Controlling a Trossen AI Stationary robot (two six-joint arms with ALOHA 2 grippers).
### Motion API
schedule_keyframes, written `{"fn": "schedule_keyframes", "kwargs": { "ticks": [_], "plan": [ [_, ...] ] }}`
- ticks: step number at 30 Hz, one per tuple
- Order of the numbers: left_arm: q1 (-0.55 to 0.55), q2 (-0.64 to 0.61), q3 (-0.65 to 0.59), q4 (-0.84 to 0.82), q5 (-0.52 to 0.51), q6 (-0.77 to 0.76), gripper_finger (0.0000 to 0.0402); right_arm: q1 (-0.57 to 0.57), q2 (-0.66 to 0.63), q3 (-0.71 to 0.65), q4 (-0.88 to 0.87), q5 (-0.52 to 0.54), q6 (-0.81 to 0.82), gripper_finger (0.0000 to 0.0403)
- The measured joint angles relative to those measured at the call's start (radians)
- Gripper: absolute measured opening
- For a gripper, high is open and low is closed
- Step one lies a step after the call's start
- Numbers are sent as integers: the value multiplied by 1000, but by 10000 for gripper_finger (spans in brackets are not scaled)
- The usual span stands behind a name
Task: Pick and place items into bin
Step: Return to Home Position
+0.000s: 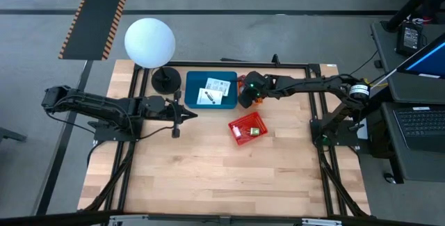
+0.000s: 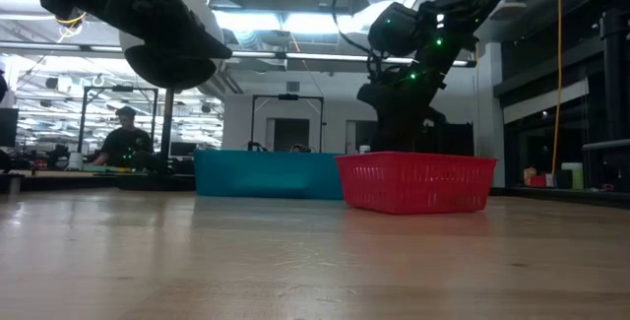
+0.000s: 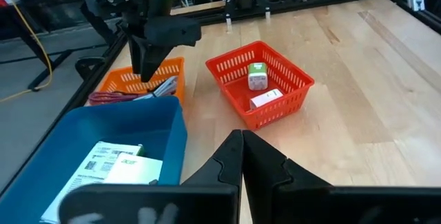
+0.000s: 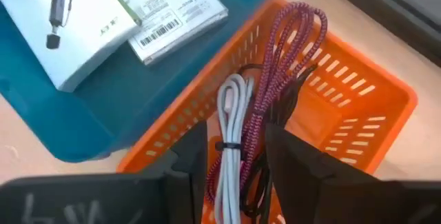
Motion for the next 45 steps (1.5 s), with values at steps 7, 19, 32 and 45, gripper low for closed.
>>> {"fn": "schedule_keyframes", "kwargs": {
  "ticks": [7, 19, 32, 45],
  "plan": [
    [0, 0, 0, 0, -6, -9, 4, 21, -29, 117, -99, 4, -67, 111],
    [-1, -3, 0, 32, 1, -23, 2, 323, -157, 178, -110, 142, -177, 8],
    [-42, -76, -102, 159, -25, -22, 2, 504, -155, -109, 419, 200, -352, 1],
    [-15, -451, -260, 151, -76, 45, 2, 430, -155, -151, 689, -149, -433, 0]
  ]
}}
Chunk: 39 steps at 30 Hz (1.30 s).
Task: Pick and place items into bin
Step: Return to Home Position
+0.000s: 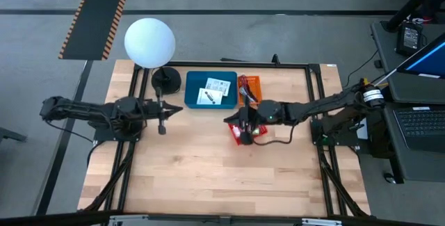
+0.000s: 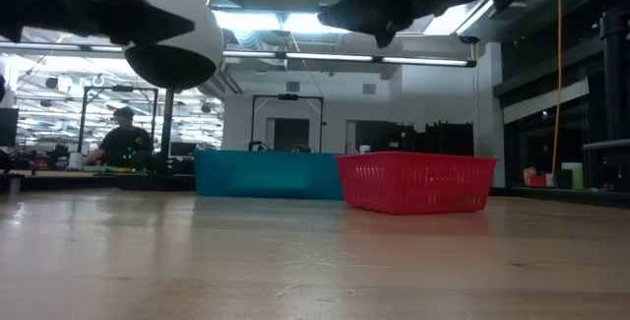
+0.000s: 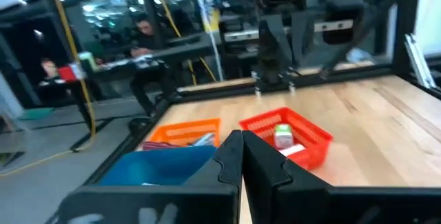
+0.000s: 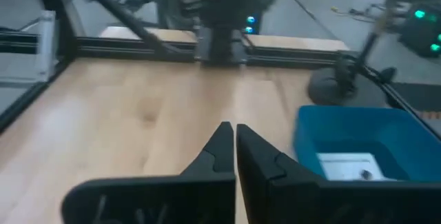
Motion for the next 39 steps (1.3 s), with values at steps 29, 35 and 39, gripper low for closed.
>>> {"fn": "schedule_keyframes", "kwargs": {
  "ticks": [29, 35, 39],
  "plan": [
    [208, -449, -132, -251, 99, -58, 2, -123, -610, -433, 121, -1, 5, 0],
    [227, -441, -170, -171, 126, -54, 3, -122, -714, -559, 123, -1, 48, 0],
    [241, -435, -170, -171, 125, -63, 2, -122, -748, -628, 154, 2, 85, 0]
  ]
}}
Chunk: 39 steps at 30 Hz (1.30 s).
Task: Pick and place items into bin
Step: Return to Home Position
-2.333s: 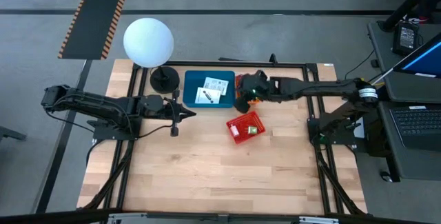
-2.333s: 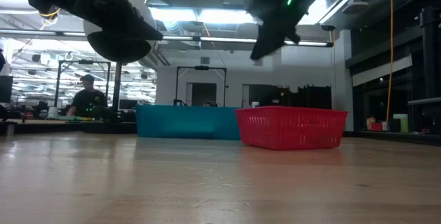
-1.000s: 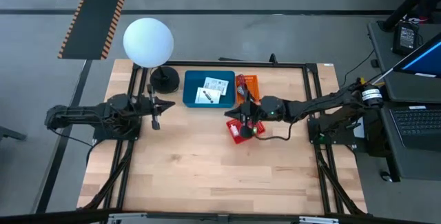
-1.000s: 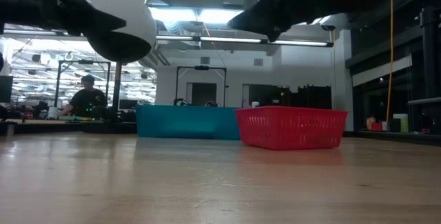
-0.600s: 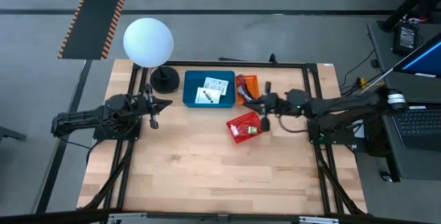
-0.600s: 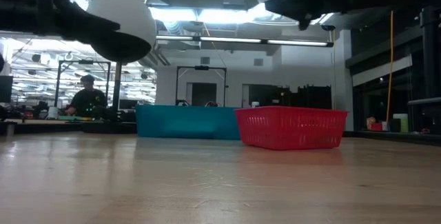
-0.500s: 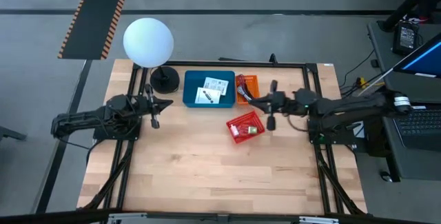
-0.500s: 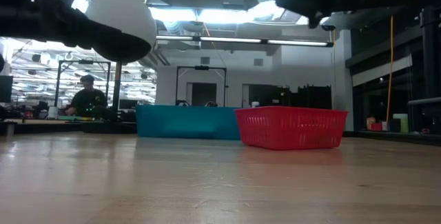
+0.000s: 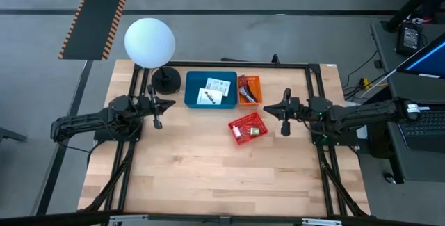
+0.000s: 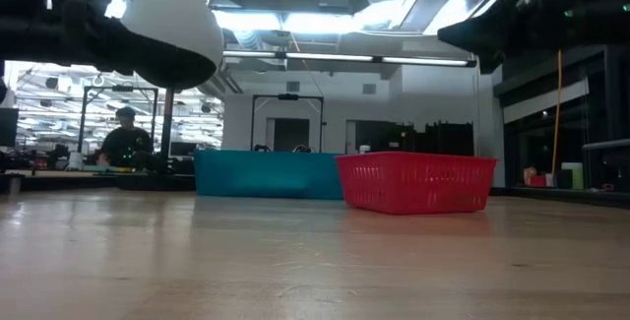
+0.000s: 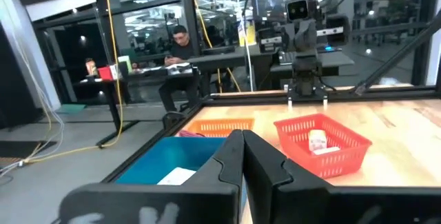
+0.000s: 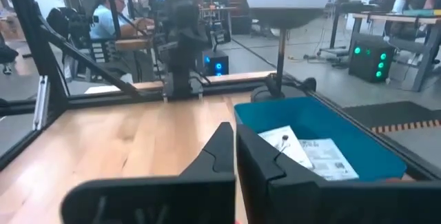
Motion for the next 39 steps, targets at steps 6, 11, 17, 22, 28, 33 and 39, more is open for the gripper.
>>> {"fn": "schedule_keyframes", "kwargs": {
  "ticks": [6, 11, 17, 22, 28, 33, 39],
  "plan": [
    [3, 0, 0, -12, 4, -10, 2, 0, -83, -50, 34, 3, -61, 0],
    [3, 0, 0, -17, 1, -10, 3, -1, -206, -52, -91, 43, -82, 0],
    [3, 0, 0, -30, -5, -37, 2, 4, -323, -53, -259, 10, -77, 0],
    [3, 1, 0, -39, -5, -94, 3, 11, -398, -128, -184, -66, -107, 0],
    [3, 1, 0, -39, -5, -211, 3, 11, -469, -211, -153, -67, -101, 0],
    [2, 1, 0, -39, -5, -217, 5, 13, -476, -211, -184, -67, -18, 0],
    [2, 1, 0, -39, -5, -217, 4, 13, -475, -211, -318, -65, 40, 0]
  ]
}}
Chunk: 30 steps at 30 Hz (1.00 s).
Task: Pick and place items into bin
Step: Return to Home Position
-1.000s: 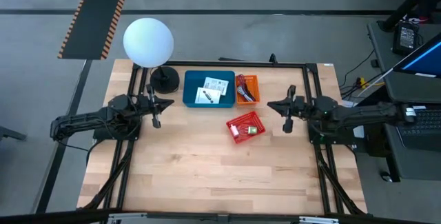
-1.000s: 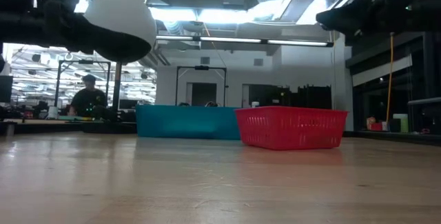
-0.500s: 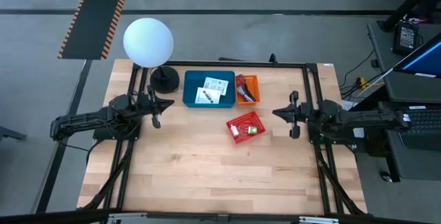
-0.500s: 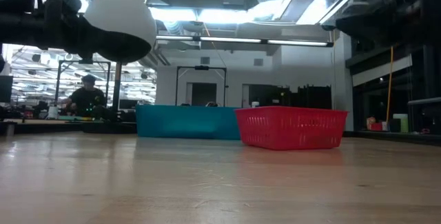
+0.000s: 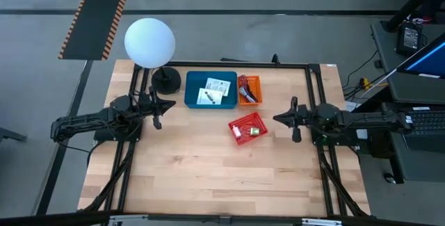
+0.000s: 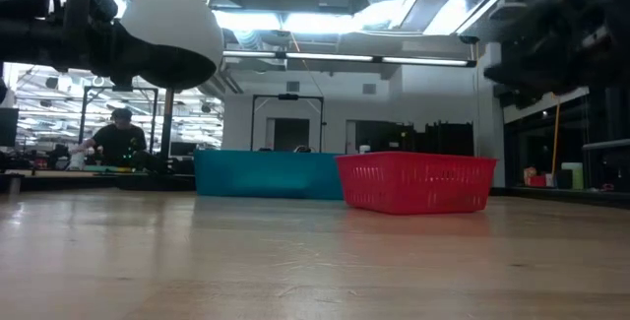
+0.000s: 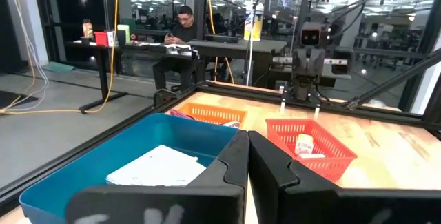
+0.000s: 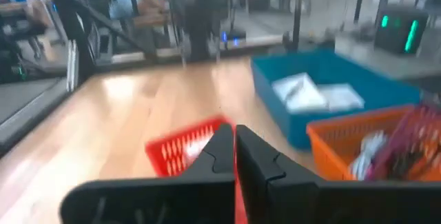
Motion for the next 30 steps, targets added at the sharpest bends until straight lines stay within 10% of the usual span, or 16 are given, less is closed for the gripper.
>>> {"fn": "schedule_keyframes", "kwargs": {
  "ticks": [30],
  "plan": [
    [0, 0, 0, 0, 0, 1, 4, 20, -45, 0, -110, 0, 148, 0]
  ]
}}
